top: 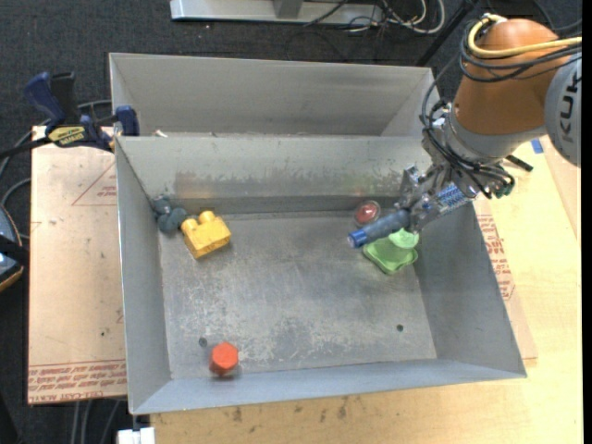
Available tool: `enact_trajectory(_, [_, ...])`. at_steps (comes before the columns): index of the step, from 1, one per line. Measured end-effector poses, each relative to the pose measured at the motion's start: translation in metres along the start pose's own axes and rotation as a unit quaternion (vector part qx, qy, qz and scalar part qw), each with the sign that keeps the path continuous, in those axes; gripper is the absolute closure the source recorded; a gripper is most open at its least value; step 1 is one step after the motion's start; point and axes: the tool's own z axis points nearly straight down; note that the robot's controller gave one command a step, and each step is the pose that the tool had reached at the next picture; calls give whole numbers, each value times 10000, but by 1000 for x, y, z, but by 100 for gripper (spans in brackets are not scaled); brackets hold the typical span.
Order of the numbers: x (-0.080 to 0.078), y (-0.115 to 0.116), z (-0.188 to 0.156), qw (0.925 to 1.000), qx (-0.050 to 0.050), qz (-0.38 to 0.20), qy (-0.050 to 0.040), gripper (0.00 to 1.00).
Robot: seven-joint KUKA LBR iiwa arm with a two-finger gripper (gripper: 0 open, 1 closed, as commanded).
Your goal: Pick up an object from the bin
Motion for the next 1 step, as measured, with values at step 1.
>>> enact_trajectory(1, [0,2,-42,10000,-1,5,3,100])
